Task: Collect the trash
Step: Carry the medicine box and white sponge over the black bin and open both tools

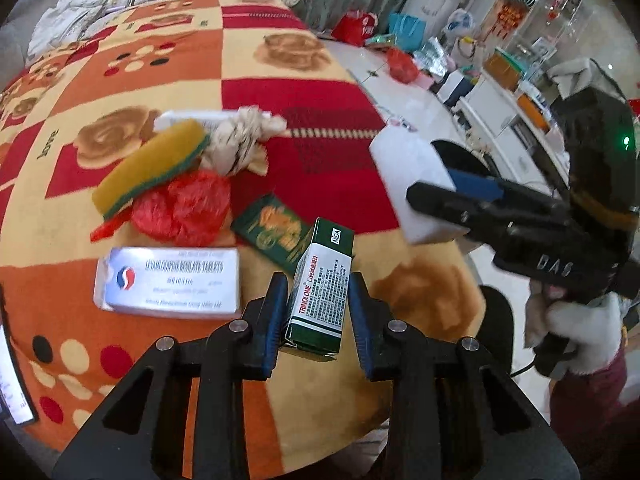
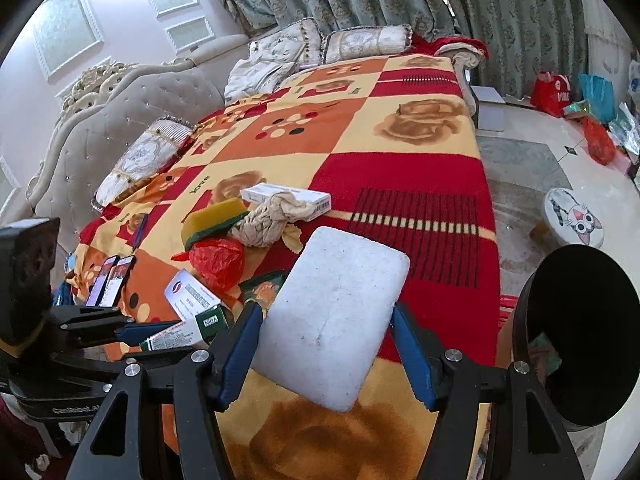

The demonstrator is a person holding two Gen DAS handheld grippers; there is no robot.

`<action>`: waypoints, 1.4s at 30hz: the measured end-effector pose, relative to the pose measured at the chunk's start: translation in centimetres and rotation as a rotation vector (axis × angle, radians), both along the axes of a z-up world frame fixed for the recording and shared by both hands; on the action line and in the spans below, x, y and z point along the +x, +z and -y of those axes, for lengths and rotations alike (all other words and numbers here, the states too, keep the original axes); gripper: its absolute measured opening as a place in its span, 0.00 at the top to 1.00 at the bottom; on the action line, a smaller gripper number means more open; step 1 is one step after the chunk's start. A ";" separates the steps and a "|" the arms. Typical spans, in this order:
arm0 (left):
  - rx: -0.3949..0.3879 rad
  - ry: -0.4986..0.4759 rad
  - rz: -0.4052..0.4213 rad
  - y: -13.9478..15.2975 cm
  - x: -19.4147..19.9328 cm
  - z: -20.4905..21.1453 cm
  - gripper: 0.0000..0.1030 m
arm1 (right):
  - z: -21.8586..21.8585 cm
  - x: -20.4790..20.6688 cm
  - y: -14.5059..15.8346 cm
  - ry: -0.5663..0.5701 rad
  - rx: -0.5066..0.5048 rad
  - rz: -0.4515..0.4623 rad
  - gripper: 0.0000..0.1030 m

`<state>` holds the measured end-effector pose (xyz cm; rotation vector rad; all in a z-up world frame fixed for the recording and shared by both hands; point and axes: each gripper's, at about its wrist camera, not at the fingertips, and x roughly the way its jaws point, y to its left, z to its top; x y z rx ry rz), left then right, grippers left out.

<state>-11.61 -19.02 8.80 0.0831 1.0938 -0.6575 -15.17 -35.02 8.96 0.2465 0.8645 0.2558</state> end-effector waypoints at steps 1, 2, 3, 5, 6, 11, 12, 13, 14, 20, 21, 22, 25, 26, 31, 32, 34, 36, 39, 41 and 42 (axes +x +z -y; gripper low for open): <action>-0.008 0.002 0.002 0.2 0.1 0.1 0.72 | 0.0 0.0 0.1 -0.002 -0.003 0.000 0.38; -0.016 0.005 0.002 0.3 0.4 0.1 0.72 | 0.1 0.0 0.2 -0.005 -0.007 0.001 0.38; -0.024 0.008 0.001 0.4 0.7 0.1 0.73 | 0.2 0.0 0.3 -0.010 -0.010 0.002 0.38; -0.034 0.016 0.004 0.5 1.2 0.2 0.73 | 0.4 0.0 0.4 -0.017 -0.011 0.004 0.38; -0.037 0.020 0.007 0.6 1.3 0.2 0.73 | 0.5 0.0 0.5 -0.021 -0.012 0.004 0.38; -0.056 0.039 0.009 0.9 2.4 0.0 0.73 | 1.0 0.0 0.6 -0.037 -0.018 0.003 0.38; -0.057 0.042 0.011 1.0 2.5 0.0 0.73 | 1.1 0.0 0.6 -0.039 -0.018 0.004 0.38; -0.058 0.044 0.010 1.0 2.7 0.0 0.73 | 1.2 0.0 0.7 -0.042 -0.017 0.005 0.38; -0.061 0.045 0.008 1.0 2.8 0.1 0.73 | 1.3 -0.1 0.7 -0.045 -0.014 0.008 0.38; -0.076 0.035 0.011 1.4 2.8 1.1 0.73 | 2.3 -0.5 1.0 -0.066 -0.012 0.019 0.38; -0.077 0.033 0.010 1.4 2.8 1.4 0.73 | 2.4 -0.6 1.1 -0.070 -0.012 0.021 0.38; -0.079 0.030 0.009 1.4 2.9 1.7 0.73 | 2.8 -0.8 1.2 -0.079 -0.010 0.024 0.38; -0.083 0.014 0.006 1.5 3.0 3.0 0.73 | 3.9 -1.3 1.2 -0.100 -0.006 0.028 0.38; -0.082 0.008 0.009 1.5 3.0 3.5 0.73 | 4.3 -1.5 1.2 -0.111 -0.005 0.028 0.38; -0.081 -0.030 0.016 1.5 3.1 6.5 0.74 | 6.8 -2.3 0.9 -0.163 0.001 0.023 0.38; -0.080 -0.038 0.017 1.5 3.2 7.2 0.74 | 7.4 -2.5 0.8 -0.177 0.002 0.022 0.38; -0.077 -0.052 0.018 1.4 3.1 8.3 0.74 | 8.6 -2.8 0.7 -0.201 0.006 0.022 0.38; -0.073 -0.066 0.018 1.3 3.2 9.5 0.74 | 9.7 -3.1 0.7 -0.226 0.008 0.022 0.38; -0.069 -0.087 0.015 1.1 3.4 11.2 0.74 | 11.6 -3.6 0.5 -0.267 0.013 0.021 0.38; -0.069 -0.100 0.013 1.0 3.5 12.3 0.74 | 12.8 -3.8 0.3 -0.293 0.015 0.019 0.38; -0.069 -0.108 0.011 0.9 3.6 13.0 0.74 | 13.4 -3.9 0.2 -0.306 0.017 0.017 0.38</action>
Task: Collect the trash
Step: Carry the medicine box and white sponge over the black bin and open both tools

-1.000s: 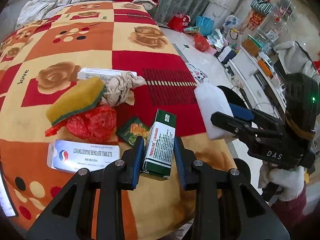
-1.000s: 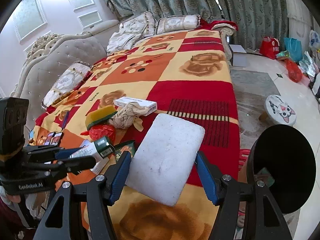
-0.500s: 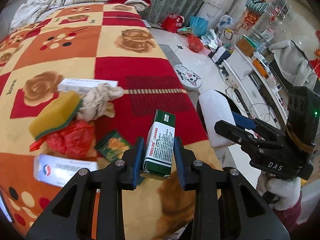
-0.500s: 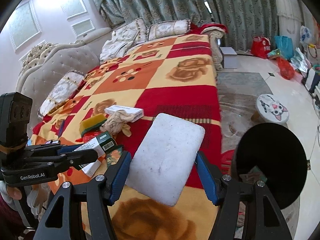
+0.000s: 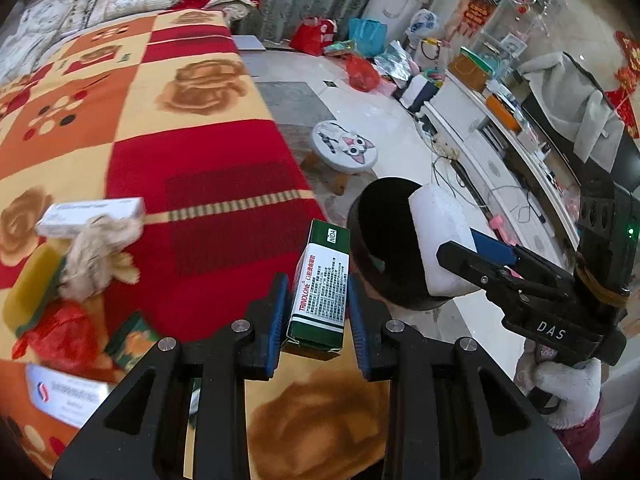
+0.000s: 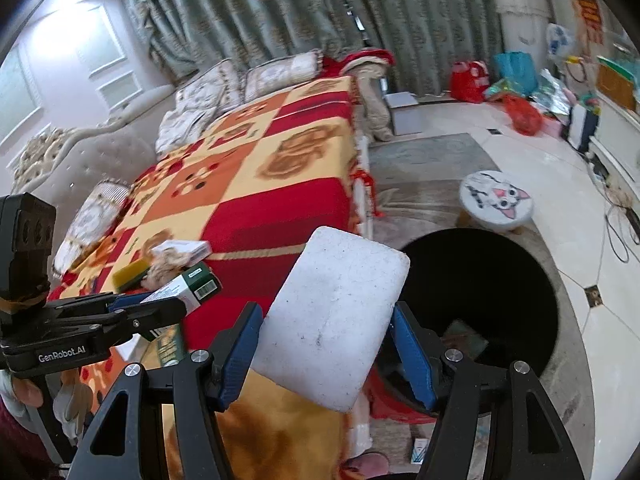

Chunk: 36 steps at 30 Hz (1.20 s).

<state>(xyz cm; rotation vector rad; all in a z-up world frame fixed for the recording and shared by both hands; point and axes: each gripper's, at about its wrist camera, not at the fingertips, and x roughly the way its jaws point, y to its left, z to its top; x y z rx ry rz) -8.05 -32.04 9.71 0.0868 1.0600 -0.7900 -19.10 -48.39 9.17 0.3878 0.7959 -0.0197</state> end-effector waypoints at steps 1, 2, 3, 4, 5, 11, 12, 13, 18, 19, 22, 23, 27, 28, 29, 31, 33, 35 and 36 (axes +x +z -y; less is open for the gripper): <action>0.000 -0.005 -0.001 -0.1 0.0 0.5 0.74 | 0.4 -0.1 0.0 -0.008 0.002 -0.002 0.38; 0.000 -0.014 -0.003 -0.1 0.1 1.3 0.74 | 1.1 -0.2 -0.2 -0.025 0.005 -0.005 0.38; 0.001 -0.020 -0.004 -0.2 0.1 1.8 0.74 | 1.5 -0.3 -0.4 -0.034 0.007 -0.008 0.38; 0.001 -0.028 -0.005 -0.2 0.1 2.4 0.74 | 2.2 -0.4 -0.6 -0.047 0.011 -0.012 0.38; 0.001 -0.036 -0.006 -0.3 0.1 3.1 0.74 | 2.6 -0.5 -0.8 -0.054 0.013 -0.014 0.38; -0.022 -0.077 -0.039 -0.8 0.4 6.9 0.74 | 5.5 -1.1 -1.8 -0.116 0.019 -0.035 0.38; -0.023 -0.082 -0.043 -0.9 0.4 7.4 0.74 | 5.8 -1.2 -1.9 -0.122 0.022 -0.037 0.38; -0.024 -0.087 -0.045 -1.0 0.4 7.9 0.74 | 6.3 -1.2 -2.1 -0.132 0.028 -0.043 0.38; -0.037 -0.096 -0.086 -2.1 0.7 10.3 0.74 | 7.4 -1.3 -3.1 -0.151 0.035 -0.065 0.38; -0.042 -0.095 -0.096 -2.3 0.7 10.6 0.74 | 7.6 -1.3 -3.3 -0.156 0.039 -0.069 0.38; -0.058 -0.087 -0.127 -2.9 1.1 11.5 0.74 | 8.1 -1.4 -3.7 -0.173 0.046 -0.075 0.36; -0.064 -0.084 -0.133 -3.0 1.1 11.7 0.74 | 8.3 -1.3 -3.8 -0.180 0.045 -0.077 0.36; -0.092 -0.086 -0.146 -3.1 1.2 12.3 0.73 | 9.1 -1.6 -4.2 -0.209 0.052 -0.080 0.25; -0.099 -0.080 -0.147 -3.1 1.3 12.3 0.73 | 9.1 -1.6 -4.3 -0.210 0.052 -0.078 0.24; -0.100 -0.077 -0.150 -3.2 1.3 12.4 0.73 | 9.2 -1.7 -4.3 -0.212 0.052 -0.077 0.24; -0.099 -0.073 -0.155 -3.1 1.4 12.4 0.69 | 9.2 -1.8 -4.2 -0.217 0.050 -0.082 0.24; -0.098 -0.073 -0.150 -3.0 1.4 12.2 0.64 | 9.0 -1.9 -4.1 -0.213 0.055 -0.080 0.24; -0.094 -0.069 -0.144 -2.9 1.3 11.9 0.61 | 8.8 -2.0 -4.2 -0.209 0.061 -0.082 0.24; -0.094 -0.066 -0.145 -2.8 1.2 11.7 0.60 | 8.7 -2.0 -4.2 -0.210 0.063 -0.084 0.24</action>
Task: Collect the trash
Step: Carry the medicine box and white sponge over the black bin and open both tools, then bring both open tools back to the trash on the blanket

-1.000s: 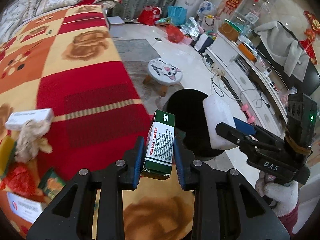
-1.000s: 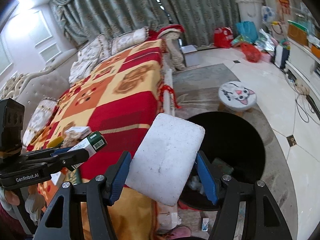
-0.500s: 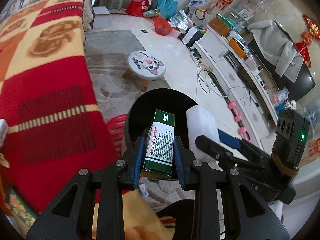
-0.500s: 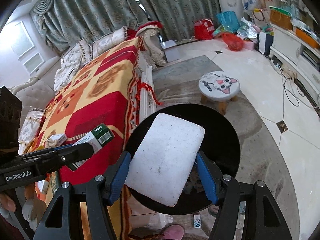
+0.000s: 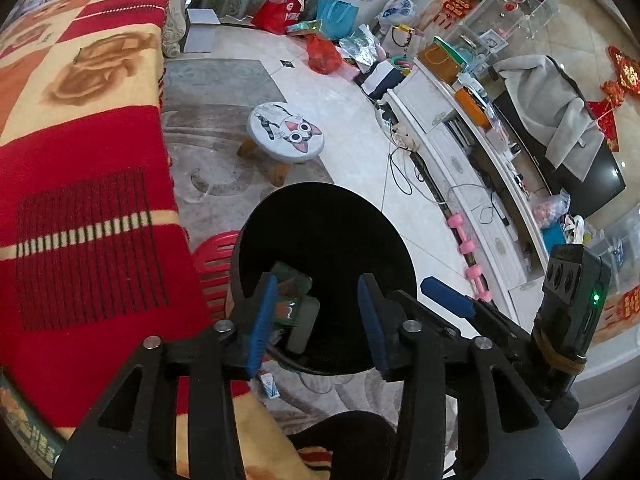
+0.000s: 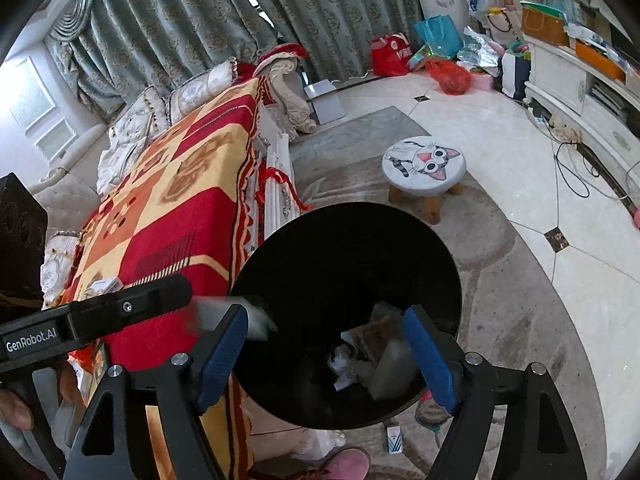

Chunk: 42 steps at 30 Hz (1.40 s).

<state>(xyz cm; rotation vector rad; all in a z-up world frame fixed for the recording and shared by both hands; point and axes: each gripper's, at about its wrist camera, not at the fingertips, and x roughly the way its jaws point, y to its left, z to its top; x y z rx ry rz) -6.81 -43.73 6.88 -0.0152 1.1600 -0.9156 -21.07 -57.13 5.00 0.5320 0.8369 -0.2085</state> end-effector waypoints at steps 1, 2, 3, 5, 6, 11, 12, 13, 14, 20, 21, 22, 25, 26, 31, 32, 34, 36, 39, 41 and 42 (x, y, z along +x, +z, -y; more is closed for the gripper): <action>0.002 0.003 -0.002 0.1 0.0 -0.3 0.60 | -0.1 0.0 0.0 0.000 0.003 -0.001 0.24; 0.006 0.006 -0.002 0.1 0.0 -0.5 0.60 | -0.2 -0.1 0.1 0.000 0.005 0.000 0.24; 0.011 0.010 0.002 0.1 0.0 -0.7 0.60 | -0.3 -0.1 0.1 0.000 0.005 0.002 0.24; 0.026 0.020 0.019 0.4 -0.3 -1.2 0.60 | -0.7 -0.1 0.3 0.005 0.001 0.006 0.24; 0.034 0.025 0.030 0.6 -0.4 -1.5 0.60 | -1.0 -0.1 0.4 0.009 -0.002 0.008 0.24; 0.061 0.054 0.055 1.2 -0.9 -3.6 0.60 | -2.6 0.2 1.3 0.037 -0.017 0.019 0.24; 0.077 0.066 0.069 1.3 -1.0 -4.1 0.60 | -3.0 0.2 1.5 0.044 -0.019 0.022 0.24; 0.089 0.075 0.082 1.4 -1.1 -4.5 0.60 | -3.4 0.3 1.6 0.051 -0.020 0.026 0.24; 0.097 0.083 0.093 1.5 -1.2 -5.1 0.60 | -3.8 0.4 1.8 0.058 -0.021 0.028 0.24; 0.130 0.138 0.115 1.8 -1.3 -8.8 0.60 | -6.9 1.2 2.6 0.115 -0.037 0.044 0.24; 0.133 0.146 0.113 1.7 -1.2 -9.3 0.60 | -7.3 1.3 2.6 0.125 -0.034 0.049 0.24; 0.137 0.154 0.111 1.7 -1.2 -9.9 0.60 | -8.1 1.6 2.7 0.140 -0.033 0.053 0.24; 0.149 0.180 0.116 1.7 -1.1 -11.9 0.60 | -9.8 2.2 2.9 0.172 -0.050 0.054 0.24; 0.152 0.188 0.117 1.8 -1.1 -12.7 0.60 | -10.5 2.5 2.9 0.187 -0.050 0.056 0.24; 0.159 0.230 0.134 2.4 -1.1 -16.6 0.60 | -13.6 3.8 2.8 0.261 -0.038 0.054 0.24; 0.162 0.239 0.135 2.6 -1.1 -17.3 0.60 | -14.1 4.1 2.8 0.275 -0.037 0.055 0.24; 0.166 0.259 0.136 2.7 -1.0 -18.9 0.60 | -15.8 4.7 2.9 0.315 -0.032 0.060 0.24; 0.173 0.280 0.139 2.8 -0.8 -20.7 0.60 | -17.1 5.0 3.0 0.349 -0.032 0.062 0.24; 0.189 0.311 0.136 2.5 -0.6 -23.2 0.60 | -19.3 5.8 2.8 0.403 -0.032 0.055 0.24; 0.205 0.329 0.130 2.1 -0.5 -25.1 0.60 | -20.8 6.2 2.6 0.442 -0.028 0.050 0.24; 0.214 0.338 0.128 1.9 -0.4 -25.9 0.60 | -21.5 6.3 2.5 0.461 -0.030 0.047 0.24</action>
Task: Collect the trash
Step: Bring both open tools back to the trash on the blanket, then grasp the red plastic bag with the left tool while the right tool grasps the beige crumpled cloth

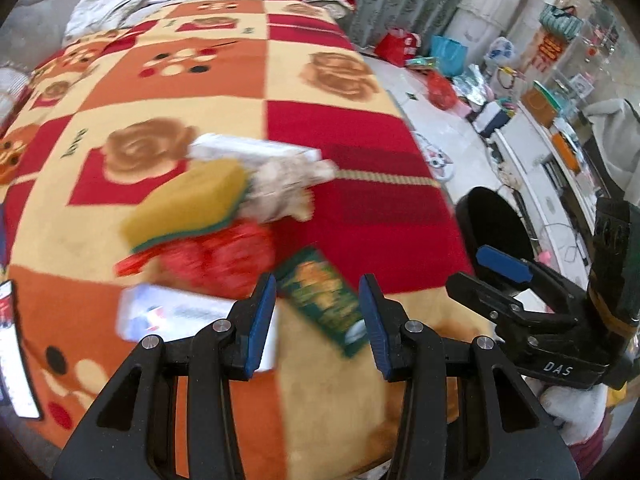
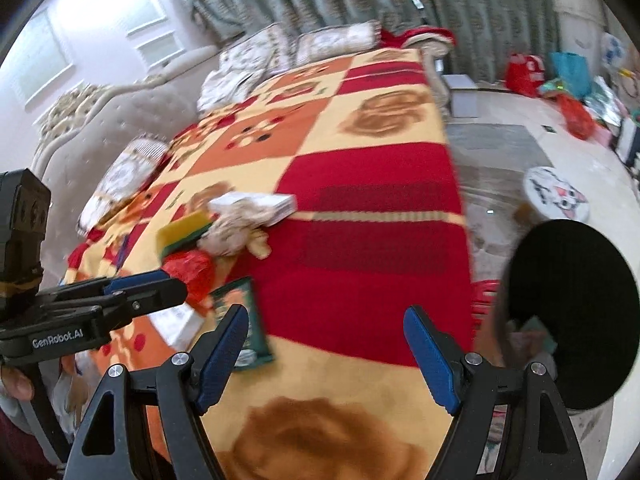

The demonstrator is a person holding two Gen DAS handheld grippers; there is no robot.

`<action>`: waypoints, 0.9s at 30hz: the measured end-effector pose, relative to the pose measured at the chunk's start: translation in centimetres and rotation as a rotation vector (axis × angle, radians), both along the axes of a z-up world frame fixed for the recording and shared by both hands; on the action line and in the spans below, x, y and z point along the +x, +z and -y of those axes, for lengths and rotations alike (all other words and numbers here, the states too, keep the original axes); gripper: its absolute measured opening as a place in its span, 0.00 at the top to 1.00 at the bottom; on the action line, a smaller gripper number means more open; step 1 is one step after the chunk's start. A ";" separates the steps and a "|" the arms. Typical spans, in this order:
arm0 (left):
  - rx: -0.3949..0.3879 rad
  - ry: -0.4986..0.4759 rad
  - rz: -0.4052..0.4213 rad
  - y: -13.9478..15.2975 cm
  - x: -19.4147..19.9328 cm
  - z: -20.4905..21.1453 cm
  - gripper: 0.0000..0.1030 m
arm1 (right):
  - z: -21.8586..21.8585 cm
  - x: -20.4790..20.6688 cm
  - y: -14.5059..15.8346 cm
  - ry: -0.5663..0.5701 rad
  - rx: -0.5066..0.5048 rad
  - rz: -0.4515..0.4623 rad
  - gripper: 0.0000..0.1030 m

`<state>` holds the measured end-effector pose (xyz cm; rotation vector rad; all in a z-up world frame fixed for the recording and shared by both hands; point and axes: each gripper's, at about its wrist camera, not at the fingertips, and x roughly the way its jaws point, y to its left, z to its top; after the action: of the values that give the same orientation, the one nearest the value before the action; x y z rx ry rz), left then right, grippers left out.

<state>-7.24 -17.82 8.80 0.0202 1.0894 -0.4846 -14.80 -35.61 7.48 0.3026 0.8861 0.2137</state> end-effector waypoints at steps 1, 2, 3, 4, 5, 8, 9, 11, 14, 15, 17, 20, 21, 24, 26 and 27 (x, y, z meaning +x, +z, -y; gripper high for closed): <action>0.006 0.008 -0.002 -0.2 0.0 -0.7 0.60 | -1.1 0.2 -0.1 0.027 -0.008 -0.001 0.24; 0.015 0.025 -0.007 -0.5 0.0 -1.9 0.60 | -1.9 0.3 -0.3 0.048 -0.014 -0.001 0.24; 0.019 0.035 -0.010 -0.7 0.0 -2.5 0.60 | -2.5 0.4 -0.3 0.061 -0.019 -0.001 0.24; 0.023 0.052 -0.015 -1.0 0.1 -3.4 0.60 | -3.4 0.7 -0.5 0.081 -0.027 -0.003 0.24; 0.027 0.070 -0.019 -1.2 0.3 -4.2 0.60 | -3.8 0.9 -0.6 0.090 -0.030 -0.004 0.24; 0.022 0.118 -0.021 -1.6 0.8 -6.3 0.60 | -5.1 1.8 -0.7 0.117 -0.030 -0.004 0.24; 0.016 0.132 -0.019 -1.6 0.9 -6.8 0.60 | -5.3 2.1 -0.7 0.118 -0.030 -0.001 0.24; 0.001 0.154 -0.020 -1.6 1.3 -7.6 0.60 | -5.7 3.1 -0.4 0.118 -0.022 0.010 0.24; -0.038 0.172 -0.024 -1.6 2.2 -7.9 0.52 | -6.1 4.7 -0.3 0.116 -0.014 0.015 0.24; -0.047 0.174 -0.025 -1.7 2.4 -7.8 0.50 | -6.3 5.5 -0.3 0.114 -0.006 0.021 0.24; -0.064 0.166 -0.034 -1.9 2.8 -7.5 0.49 | -6.6 6.9 -0.3 0.110 0.006 0.022 0.24; -0.078 0.143 -0.041 -2.1 3.1 -7.0 0.49 | -7.2 9.1 -0.6 0.106 0.034 0.019 0.24; -0.079 0.135 -0.040 -2.2 3.2 -6.9 0.49 | -7.4 10.1 -0.8 0.104 0.053 0.018 0.26; -0.081 0.126 -0.050 -2.5 3.5 -6.8 0.44 | -7.8 12.0 -1.7 0.109 0.105 -0.008 0.37; -0.088 0.127 -0.060 -2.8 3.9 -6.7 0.43 | -8.4 13.1 -2.7 0.125 0.117 -0.027 0.49; -0.087 0.126 -0.065 -3.0 4.1 -6.6 0.43 | -8.6 13.3 -3.1 0.129 0.111 -0.033 0.62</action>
<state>-3.18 -11.26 5.77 -0.1409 1.1248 -0.4210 -1.51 -27.03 4.43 0.3540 0.9291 0.3789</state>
